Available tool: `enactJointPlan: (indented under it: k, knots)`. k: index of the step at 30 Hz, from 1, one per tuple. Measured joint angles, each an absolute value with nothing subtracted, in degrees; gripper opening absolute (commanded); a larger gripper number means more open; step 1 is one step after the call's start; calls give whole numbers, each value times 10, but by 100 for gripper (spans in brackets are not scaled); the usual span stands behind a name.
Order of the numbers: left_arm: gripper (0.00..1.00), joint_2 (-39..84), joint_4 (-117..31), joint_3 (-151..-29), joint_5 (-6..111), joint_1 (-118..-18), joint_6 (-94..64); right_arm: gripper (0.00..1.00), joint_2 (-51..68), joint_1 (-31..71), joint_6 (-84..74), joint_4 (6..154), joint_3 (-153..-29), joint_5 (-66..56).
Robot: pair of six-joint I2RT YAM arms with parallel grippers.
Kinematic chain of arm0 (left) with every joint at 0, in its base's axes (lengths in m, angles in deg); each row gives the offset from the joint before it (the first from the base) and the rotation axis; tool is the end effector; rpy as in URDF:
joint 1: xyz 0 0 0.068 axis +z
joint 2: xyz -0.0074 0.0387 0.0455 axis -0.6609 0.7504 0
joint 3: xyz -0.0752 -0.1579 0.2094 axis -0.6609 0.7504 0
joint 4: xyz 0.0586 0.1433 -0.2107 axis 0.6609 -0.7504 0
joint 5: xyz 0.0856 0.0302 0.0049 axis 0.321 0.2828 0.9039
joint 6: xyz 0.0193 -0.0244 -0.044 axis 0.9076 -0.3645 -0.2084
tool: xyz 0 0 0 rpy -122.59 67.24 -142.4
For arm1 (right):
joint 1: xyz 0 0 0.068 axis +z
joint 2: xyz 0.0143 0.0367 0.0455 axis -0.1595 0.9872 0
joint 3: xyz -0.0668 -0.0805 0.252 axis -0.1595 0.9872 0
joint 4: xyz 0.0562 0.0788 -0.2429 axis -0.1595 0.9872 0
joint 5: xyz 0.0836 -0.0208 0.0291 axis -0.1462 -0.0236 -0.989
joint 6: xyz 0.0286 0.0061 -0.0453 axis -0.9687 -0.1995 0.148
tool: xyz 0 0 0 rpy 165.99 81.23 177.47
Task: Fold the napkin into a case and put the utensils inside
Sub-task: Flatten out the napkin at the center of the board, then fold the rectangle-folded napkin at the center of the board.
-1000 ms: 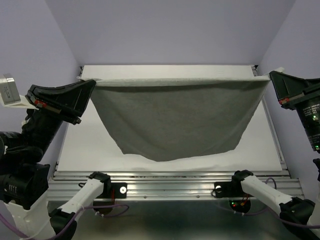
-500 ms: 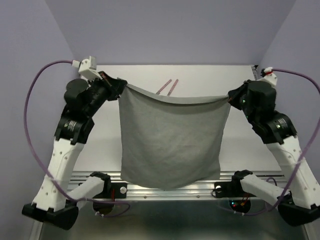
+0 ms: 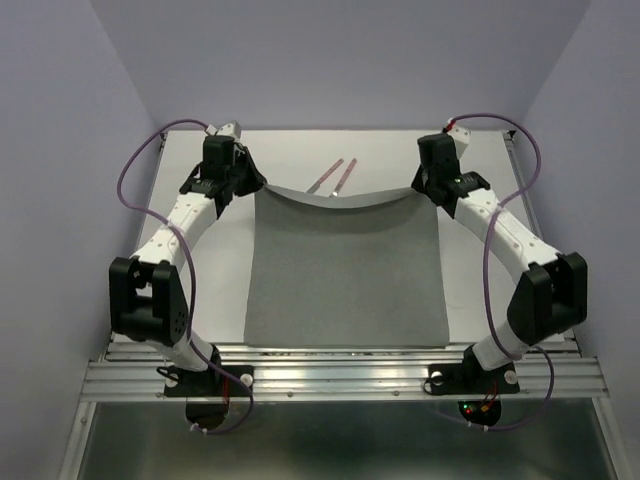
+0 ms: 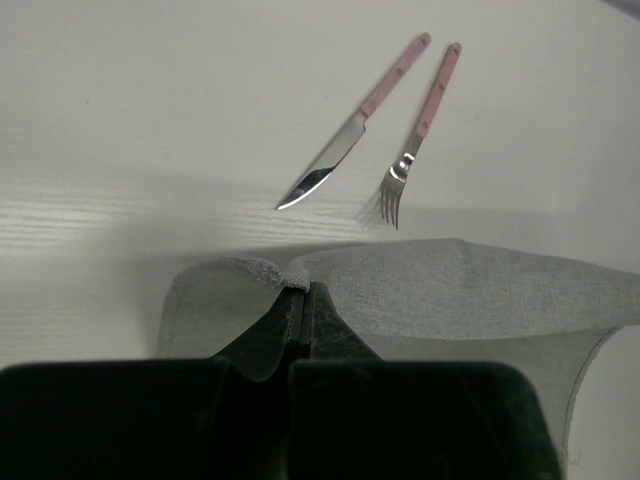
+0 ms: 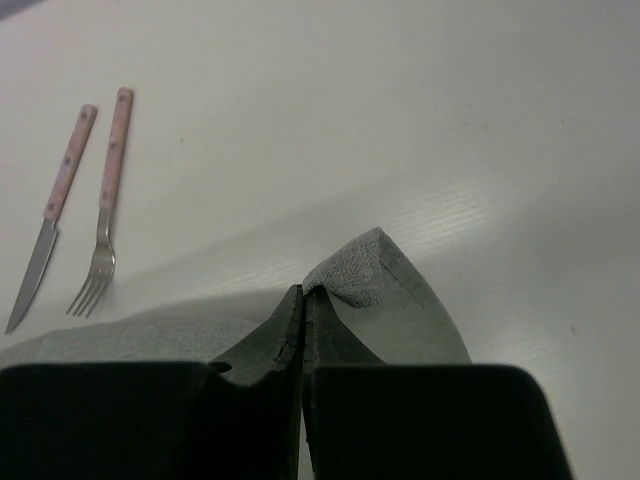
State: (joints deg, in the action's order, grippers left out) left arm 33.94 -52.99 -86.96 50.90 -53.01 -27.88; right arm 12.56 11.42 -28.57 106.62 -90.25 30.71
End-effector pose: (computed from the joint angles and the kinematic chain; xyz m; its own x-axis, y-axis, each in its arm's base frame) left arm 0.3454 -0.0774 0.3144 -0.5278 -0.3145 -0.7890 0.1429 0.8828 -0.4475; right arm 0.3180 0.1015 0.3273 -0.4698 0.2987 -0.8307 0.3240 0.9337 0.1525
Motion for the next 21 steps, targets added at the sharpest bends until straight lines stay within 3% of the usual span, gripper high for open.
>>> enactJointPlan:
  k: [11,21]
  knots:
    - [0,492,-517,-1038,471,-493,-265,1,333,43,-247,1015,-1067,241]
    - [0,528,-529,-1090,444,-484,-255,1,350,34,-257,1005,-1090,182]
